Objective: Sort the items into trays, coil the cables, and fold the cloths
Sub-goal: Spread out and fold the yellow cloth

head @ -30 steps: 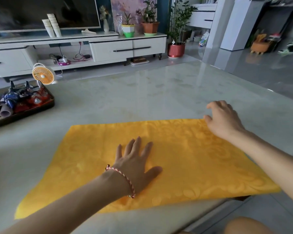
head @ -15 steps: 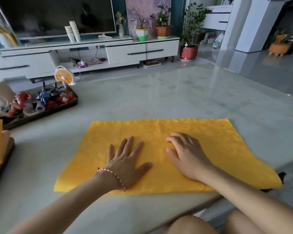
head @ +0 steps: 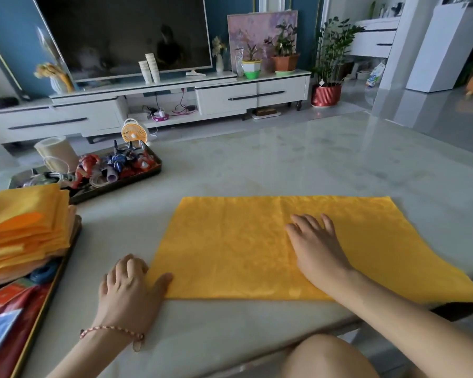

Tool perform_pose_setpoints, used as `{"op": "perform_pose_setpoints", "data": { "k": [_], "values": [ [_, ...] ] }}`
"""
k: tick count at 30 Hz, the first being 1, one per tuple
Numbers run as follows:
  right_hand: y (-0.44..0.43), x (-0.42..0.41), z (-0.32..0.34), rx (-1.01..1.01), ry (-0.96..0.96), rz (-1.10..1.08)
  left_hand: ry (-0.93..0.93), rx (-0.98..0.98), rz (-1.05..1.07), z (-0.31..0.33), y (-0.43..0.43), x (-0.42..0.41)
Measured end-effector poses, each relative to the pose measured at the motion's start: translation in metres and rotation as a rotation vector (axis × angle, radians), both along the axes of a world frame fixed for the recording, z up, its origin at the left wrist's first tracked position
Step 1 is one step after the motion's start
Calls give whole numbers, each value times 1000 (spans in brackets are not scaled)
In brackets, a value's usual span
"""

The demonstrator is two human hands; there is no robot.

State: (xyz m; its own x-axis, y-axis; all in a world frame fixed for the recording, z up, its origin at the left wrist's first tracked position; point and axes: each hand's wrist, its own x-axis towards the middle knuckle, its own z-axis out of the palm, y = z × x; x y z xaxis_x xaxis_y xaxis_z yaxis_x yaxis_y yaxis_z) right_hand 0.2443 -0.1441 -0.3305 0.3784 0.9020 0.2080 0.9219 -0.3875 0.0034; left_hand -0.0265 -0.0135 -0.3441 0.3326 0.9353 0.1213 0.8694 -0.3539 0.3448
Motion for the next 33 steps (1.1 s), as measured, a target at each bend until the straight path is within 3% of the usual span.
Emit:
{"op": "perform_pose_setpoints", "data": {
  "k": [5,9,12,14,16,18,20,21,24,29,33],
  "values": [
    [29,-52,15,47,263,149,94,-129,51,10,5,4],
    [40,-88,2,-106,271,250,92,-123,51,17,-4,5],
    [40,-92,-12,-172,276,231,-308,-56,53,20,-11,10],
    [40,-91,-16,-156,276,236,-788,-168,181,19,-14,14],
    [39,-90,-17,-156,287,234,-1300,-431,364,22,-19,24],
    [39,-91,-17,-138,314,228,-1523,-726,429,20,-23,36],
    [36,-91,-15,-108,338,231,-1578,-960,399,21,-34,52],
    [35,-91,-15,-95,353,233,-1585,-983,406,20,-41,60],
    [32,-91,-9,-37,395,230,-1434,-621,518,20,-55,80],
    [18,-88,-5,178,280,155,-1446,-546,676,27,-64,93],
    [11,-76,-10,-91,354,81,-1490,-777,715,25,-49,101]
  ]
}}
